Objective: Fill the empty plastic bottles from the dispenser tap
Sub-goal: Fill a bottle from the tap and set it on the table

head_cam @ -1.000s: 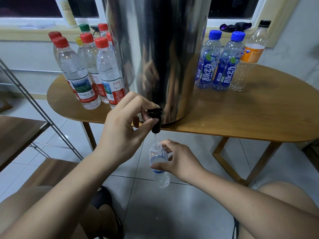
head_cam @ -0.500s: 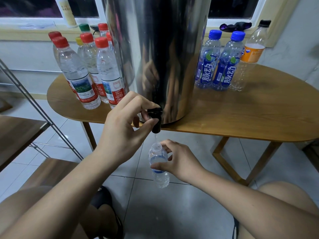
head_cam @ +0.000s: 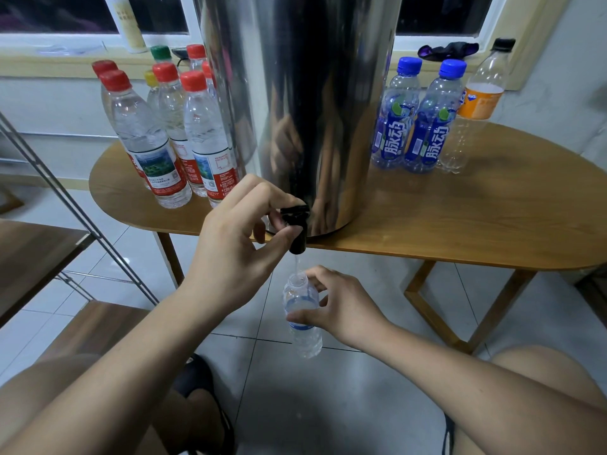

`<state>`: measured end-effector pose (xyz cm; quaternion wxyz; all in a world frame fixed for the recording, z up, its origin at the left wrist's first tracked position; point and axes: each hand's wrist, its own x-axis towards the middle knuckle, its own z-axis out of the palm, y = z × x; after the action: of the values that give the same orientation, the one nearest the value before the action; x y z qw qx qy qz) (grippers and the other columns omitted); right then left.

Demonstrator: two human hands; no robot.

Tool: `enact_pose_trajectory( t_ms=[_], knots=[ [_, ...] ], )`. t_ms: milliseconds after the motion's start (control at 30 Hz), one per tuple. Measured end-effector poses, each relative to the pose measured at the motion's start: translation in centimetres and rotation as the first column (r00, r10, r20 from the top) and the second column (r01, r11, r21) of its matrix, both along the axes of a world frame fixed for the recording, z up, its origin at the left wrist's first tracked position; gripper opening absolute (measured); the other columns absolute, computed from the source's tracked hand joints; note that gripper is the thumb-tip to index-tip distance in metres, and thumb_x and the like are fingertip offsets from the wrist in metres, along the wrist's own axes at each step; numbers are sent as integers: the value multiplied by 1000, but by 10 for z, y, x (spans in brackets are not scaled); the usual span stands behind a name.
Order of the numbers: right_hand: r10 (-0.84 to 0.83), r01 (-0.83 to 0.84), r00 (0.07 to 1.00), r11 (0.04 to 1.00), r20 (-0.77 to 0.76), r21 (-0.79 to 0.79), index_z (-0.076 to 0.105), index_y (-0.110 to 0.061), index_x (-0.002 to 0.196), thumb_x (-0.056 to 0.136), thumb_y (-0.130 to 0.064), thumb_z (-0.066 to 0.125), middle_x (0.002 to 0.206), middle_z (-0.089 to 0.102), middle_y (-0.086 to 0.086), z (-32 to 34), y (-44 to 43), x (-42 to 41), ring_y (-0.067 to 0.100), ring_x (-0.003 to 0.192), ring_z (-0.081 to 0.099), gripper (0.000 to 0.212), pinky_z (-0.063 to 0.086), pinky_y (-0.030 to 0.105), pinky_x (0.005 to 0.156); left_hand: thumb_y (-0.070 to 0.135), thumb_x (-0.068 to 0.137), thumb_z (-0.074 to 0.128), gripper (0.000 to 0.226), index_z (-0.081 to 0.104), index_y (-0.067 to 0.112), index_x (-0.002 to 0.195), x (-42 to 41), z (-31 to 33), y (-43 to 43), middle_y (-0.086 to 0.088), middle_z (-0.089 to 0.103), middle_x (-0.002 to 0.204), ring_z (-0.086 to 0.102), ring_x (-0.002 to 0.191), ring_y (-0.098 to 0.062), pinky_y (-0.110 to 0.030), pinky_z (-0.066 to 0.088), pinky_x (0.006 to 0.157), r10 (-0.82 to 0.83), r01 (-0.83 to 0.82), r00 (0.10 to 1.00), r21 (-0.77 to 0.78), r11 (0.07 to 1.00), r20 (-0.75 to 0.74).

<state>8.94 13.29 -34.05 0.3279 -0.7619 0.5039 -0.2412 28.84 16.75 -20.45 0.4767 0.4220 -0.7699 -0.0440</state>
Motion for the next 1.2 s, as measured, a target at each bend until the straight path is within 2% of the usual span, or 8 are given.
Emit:
enact_pose_trajectory(
  t_ms=[67,200,333,600,700,1200],
  knots=[
    [0,0,1000,1000,-3,2,62,-38,129,71,-64,91,119,69,-18,0,0,0,6,106,65,70,60,38,90,1,92,84,36,66,25,111,0,0,0,5,59,102,62,83,-10,-22,49,68,-1,1,1000,-4,1000,-1],
    [4,-4,1000,1000,-12,-5,62,-38,129,72,-63,91,119,69,-19,1,0,0,5,106,64,68,60,36,90,1,92,84,28,70,17,110,0,0,0,4,60,102,63,84,-11,-24,50,68,2,-2,1000,2,1000,2],
    [2,-2,1000,1000,-14,0,62,-39,129,72,-63,91,119,69,-18,1,0,0,6,106,64,69,60,37,90,1,92,84,27,70,16,110,0,0,0,4,60,103,63,84,-13,-26,50,67,-1,1,1000,8,1000,3],
    [4,-4,1000,1000,-10,-3,62,-38,128,73,-63,91,118,69,-18,1,0,0,5,105,65,68,60,37,89,1,92,84,34,66,22,110,0,1,1,5,59,102,63,83,-10,-25,50,67,-6,6,1000,5,1000,-2],
    [3,-3,1000,1000,-8,-9,63,-38,128,73,-63,91,117,69,-19,0,-1,0,4,105,64,67,60,37,90,1,92,85,27,70,15,109,0,0,0,5,60,102,63,83,-9,-27,50,67,-1,1,1000,11,1000,5],
    [9,-9,1000,1000,-7,-7,62,-38,130,73,-63,91,120,68,-20,-1,-1,0,4,108,64,69,60,37,92,-1,92,84,24,71,10,109,1,-1,0,3,61,103,65,84,-12,-31,51,65,-4,4,1000,16,1000,-1]
  ],
)
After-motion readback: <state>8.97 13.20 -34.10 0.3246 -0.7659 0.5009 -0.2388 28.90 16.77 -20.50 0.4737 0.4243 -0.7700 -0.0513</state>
